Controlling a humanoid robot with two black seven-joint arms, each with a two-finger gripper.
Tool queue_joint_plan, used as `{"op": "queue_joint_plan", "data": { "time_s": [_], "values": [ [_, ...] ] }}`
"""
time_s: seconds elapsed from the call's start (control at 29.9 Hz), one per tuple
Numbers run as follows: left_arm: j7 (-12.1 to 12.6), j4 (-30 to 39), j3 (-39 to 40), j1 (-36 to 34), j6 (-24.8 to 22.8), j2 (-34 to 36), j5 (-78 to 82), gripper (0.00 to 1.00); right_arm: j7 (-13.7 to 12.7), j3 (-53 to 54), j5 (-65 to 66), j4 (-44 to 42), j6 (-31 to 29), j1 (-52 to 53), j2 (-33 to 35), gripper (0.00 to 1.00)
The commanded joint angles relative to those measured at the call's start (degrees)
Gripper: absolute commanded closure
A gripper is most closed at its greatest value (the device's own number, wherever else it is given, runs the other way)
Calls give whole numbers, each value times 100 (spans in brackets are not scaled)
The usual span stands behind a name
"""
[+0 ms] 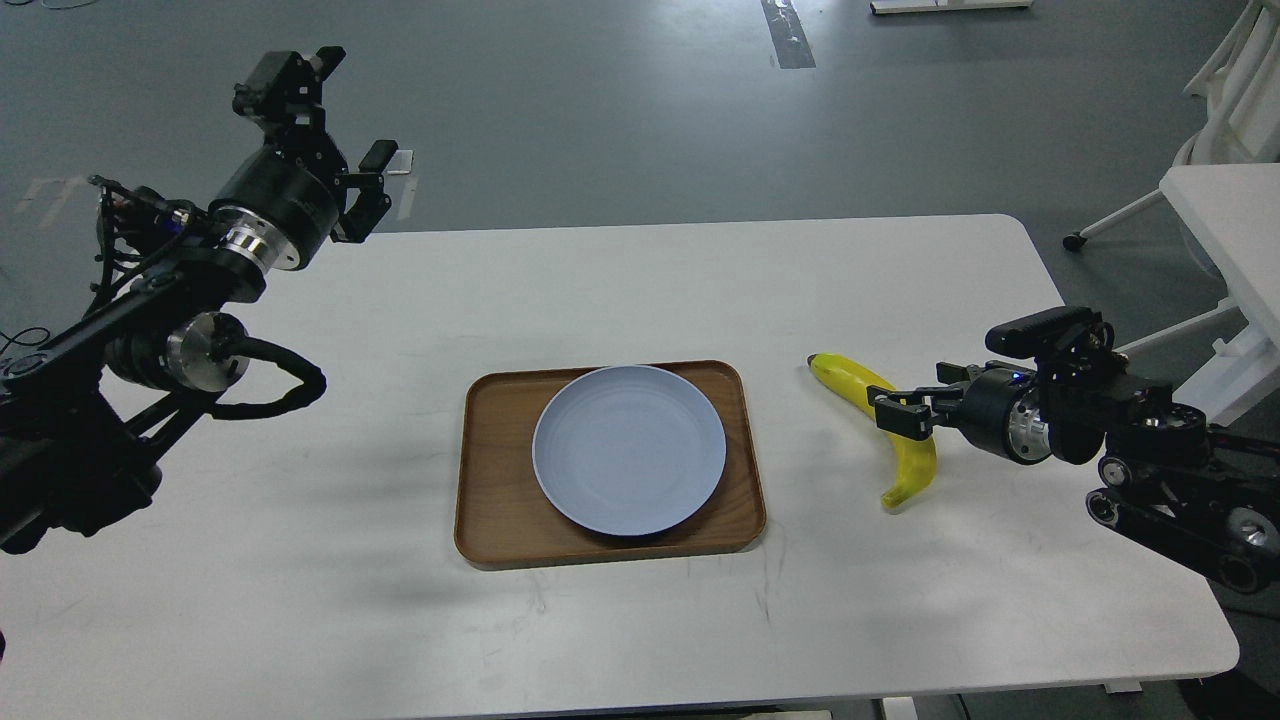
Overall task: Place banana on plate with both arms
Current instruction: 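Close the right gripper on the banana, then lift the banana with the right gripper and lower it onto the plate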
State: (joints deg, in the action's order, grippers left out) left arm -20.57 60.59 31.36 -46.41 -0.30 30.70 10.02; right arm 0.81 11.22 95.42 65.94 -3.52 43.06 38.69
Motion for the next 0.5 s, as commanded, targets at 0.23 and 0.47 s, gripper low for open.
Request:
{"op": "queue_joint_plan", "data": {
  "time_s": [0.23, 0.47],
  "values": [
    [-166, 173, -16, 9, -5, 235, 9, 2, 156, -146, -14, -143, 35, -104, -195, 12],
    [-167, 208, -34, 9, 13, 182, 26, 2, 297, -173, 12, -134, 35, -272, -169, 41]
  ]
}}
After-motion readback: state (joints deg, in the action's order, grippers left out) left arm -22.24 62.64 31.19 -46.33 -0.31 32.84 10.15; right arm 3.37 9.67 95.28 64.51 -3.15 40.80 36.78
